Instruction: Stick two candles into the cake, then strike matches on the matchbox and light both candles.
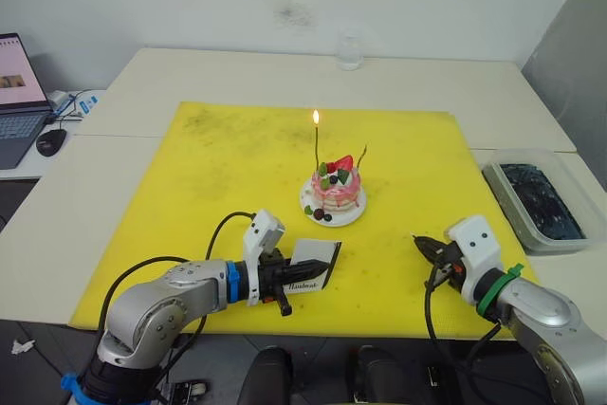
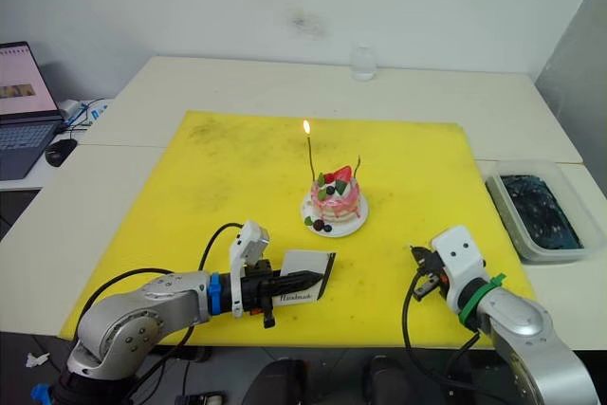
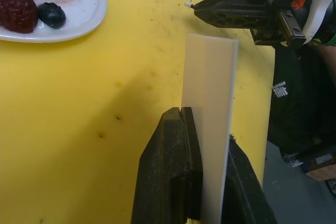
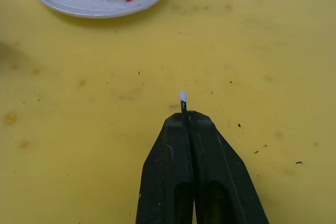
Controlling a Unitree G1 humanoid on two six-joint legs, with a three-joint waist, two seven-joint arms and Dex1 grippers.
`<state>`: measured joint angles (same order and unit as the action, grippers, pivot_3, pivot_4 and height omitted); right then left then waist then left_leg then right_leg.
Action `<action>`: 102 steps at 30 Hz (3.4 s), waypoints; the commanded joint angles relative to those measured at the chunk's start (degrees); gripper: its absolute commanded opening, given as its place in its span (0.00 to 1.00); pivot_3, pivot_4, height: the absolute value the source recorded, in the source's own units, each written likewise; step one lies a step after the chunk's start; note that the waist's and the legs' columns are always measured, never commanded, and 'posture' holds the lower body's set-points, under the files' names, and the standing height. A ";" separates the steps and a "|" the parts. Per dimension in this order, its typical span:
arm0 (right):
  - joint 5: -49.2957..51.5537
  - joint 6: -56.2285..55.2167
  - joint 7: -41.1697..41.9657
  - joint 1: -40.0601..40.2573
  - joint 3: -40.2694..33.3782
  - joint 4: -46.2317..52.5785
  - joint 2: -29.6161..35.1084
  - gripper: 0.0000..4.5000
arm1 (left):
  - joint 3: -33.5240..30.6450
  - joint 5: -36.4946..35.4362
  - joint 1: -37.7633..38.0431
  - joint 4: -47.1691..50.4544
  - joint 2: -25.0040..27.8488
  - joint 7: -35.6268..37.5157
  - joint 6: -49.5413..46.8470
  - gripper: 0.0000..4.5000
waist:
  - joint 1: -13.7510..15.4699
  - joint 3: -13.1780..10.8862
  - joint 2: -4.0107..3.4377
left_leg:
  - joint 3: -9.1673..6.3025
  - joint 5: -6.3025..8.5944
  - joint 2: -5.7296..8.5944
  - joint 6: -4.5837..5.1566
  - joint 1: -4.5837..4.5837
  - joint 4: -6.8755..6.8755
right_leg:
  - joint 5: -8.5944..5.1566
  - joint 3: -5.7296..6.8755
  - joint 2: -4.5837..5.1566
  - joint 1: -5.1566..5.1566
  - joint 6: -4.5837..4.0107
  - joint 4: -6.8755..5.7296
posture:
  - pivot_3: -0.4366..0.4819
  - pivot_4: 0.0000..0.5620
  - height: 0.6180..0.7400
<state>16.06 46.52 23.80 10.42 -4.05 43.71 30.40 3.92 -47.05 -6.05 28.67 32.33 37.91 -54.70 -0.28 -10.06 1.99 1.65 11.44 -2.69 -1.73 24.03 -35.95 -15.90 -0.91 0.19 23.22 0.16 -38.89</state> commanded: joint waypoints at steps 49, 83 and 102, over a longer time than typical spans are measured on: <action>-4.39 -26.71 4.24 7.67 4.62 -12.24 -4.31 0.16 | -0.97 -2.84 0.27 3.39 0.94 -0.77 -2.96 0.00 | 0.03 0.04 0.05 | 0.01 0.00 -0.02 -0.01 -0.09 0.00 | -0.18 -0.02 -0.01 -0.04 -0.32 -0.05 | 0.48 0.27 1.00; 1.80 -1.49 9.02 -17.67 8.11 11.53 16.66 0.01 | -0.78 -7.14 -10.45 -0.58 -11.94 -10.74 -8.06 0.00 | 0.09 0.04 0.12 | -0.04 -0.01 0.07 -0.01 -0.05 -0.08 | 0.07 -0.01 -0.26 -0.07 0.12 -0.07 | 0.48 0.27 1.00; 0.16 -0.26 11.08 -19.04 13.13 11.46 19.09 0.01 | -1.57 -9.57 -10.13 -1.97 -11.29 -10.64 -9.60 0.00 | 0.09 0.03 0.14 | -0.03 -0.01 0.06 -0.01 -0.04 -0.10 | 0.08 -0.02 -0.25 -0.07 0.12 -0.07 | 0.48 0.27 1.00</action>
<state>16.87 46.84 34.98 -8.29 9.30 53.59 49.50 2.85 -55.50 -15.87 25.99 21.10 26.93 -64.61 -0.19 -10.03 2.13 1.62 11.43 -2.63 -1.74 24.00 -36.05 -15.83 -0.93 -0.05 23.15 0.29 -38.95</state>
